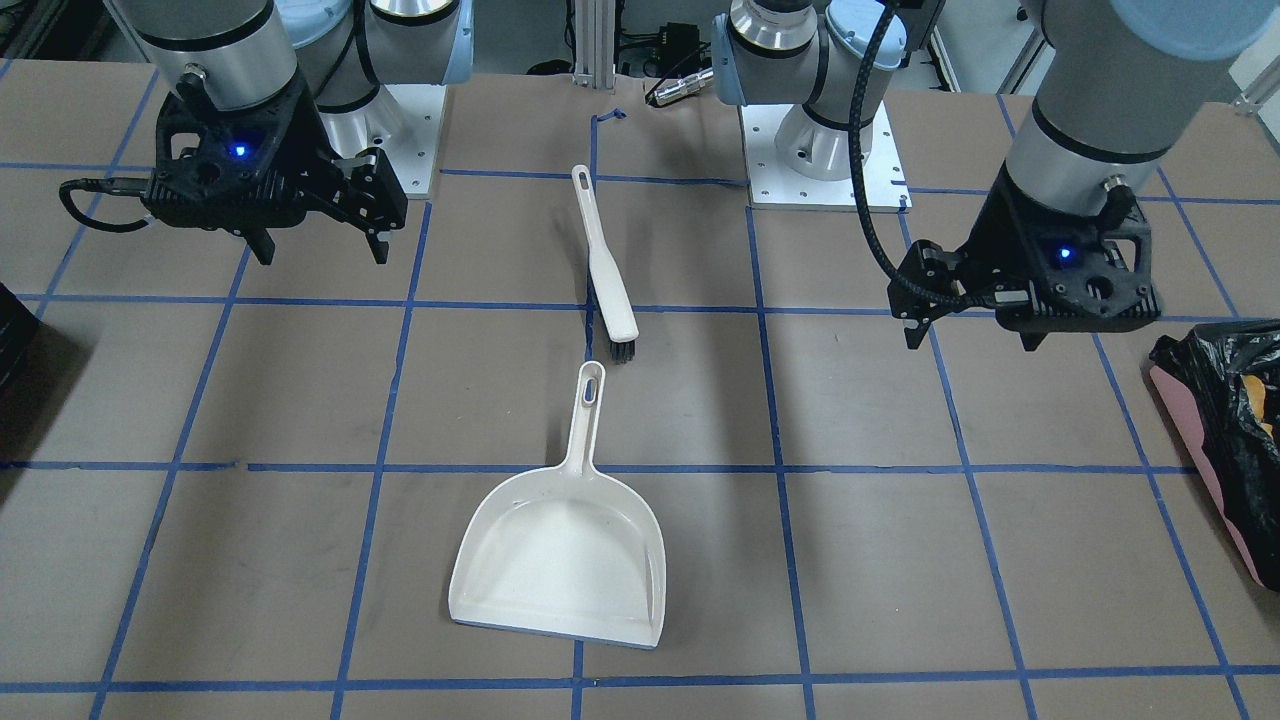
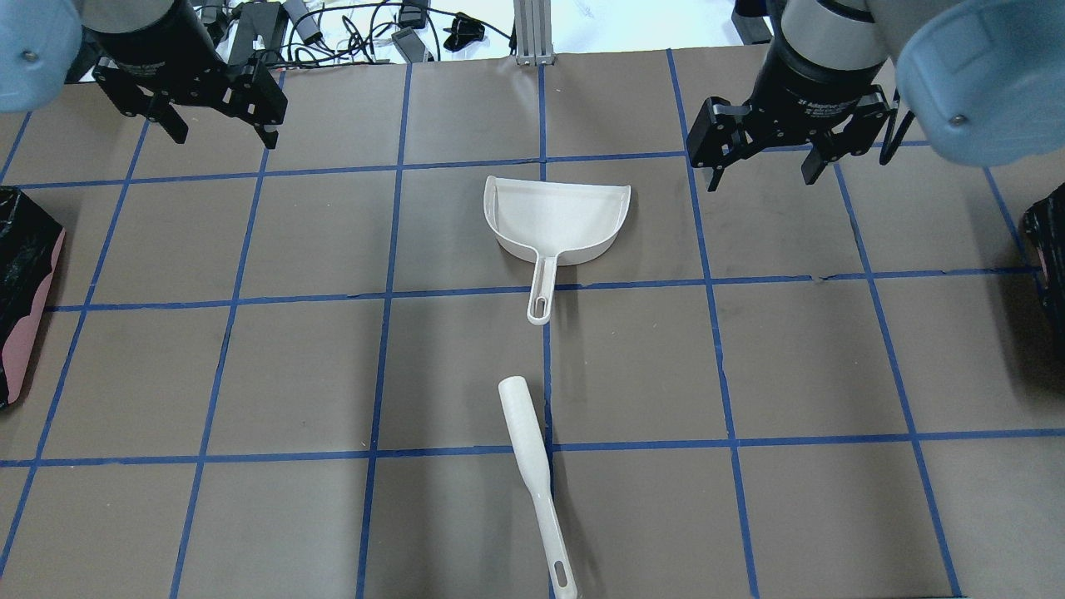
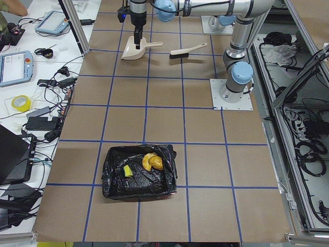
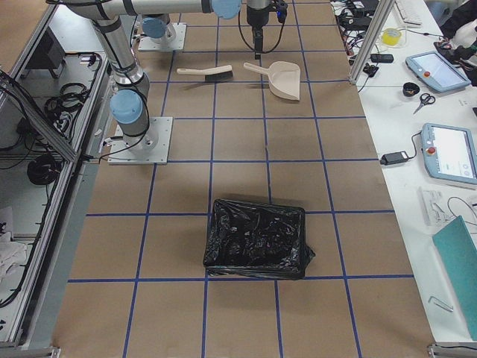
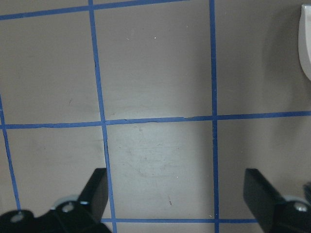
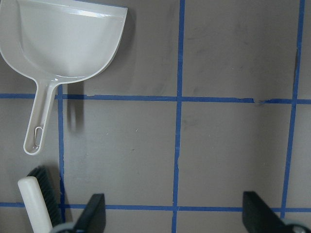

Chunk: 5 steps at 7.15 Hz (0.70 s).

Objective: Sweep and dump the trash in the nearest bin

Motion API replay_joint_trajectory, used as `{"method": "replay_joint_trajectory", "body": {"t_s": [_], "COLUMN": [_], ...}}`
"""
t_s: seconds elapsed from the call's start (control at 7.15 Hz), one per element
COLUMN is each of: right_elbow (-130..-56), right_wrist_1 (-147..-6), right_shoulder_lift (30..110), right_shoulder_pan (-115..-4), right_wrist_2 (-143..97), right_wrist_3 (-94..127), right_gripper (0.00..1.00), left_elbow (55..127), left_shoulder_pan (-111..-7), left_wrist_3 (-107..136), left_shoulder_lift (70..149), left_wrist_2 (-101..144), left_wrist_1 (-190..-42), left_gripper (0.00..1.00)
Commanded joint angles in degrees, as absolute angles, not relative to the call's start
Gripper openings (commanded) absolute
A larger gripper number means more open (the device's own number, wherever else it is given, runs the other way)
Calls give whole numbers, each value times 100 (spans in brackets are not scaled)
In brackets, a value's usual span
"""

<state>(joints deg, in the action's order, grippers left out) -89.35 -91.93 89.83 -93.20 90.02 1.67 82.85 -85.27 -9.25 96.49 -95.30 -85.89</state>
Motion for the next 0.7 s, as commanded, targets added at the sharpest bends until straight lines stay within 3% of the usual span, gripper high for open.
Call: {"method": "replay_joint_trajectory", "body": {"t_s": [0.0,0.56], "right_elbow": [-8938,-9026], "right_wrist_1": [-9202,-9211], "right_shoulder_lift": [8974,8982], "right_shoulder_pan": [-9316,-9316], "right_wrist_2": [9009,9053], "right_wrist_3": [167,167], "right_gripper": [100,100], "left_elbow": [8437,8446], "left_shoulder_pan": [-8455,-8464], "left_wrist_3": [-1090,-1072], "left_shoulder_lift": [9484,9483], "left_wrist_2": [-9458,-9061], "left_wrist_1": [-8587,-8578], "left_gripper": [100,100]}}
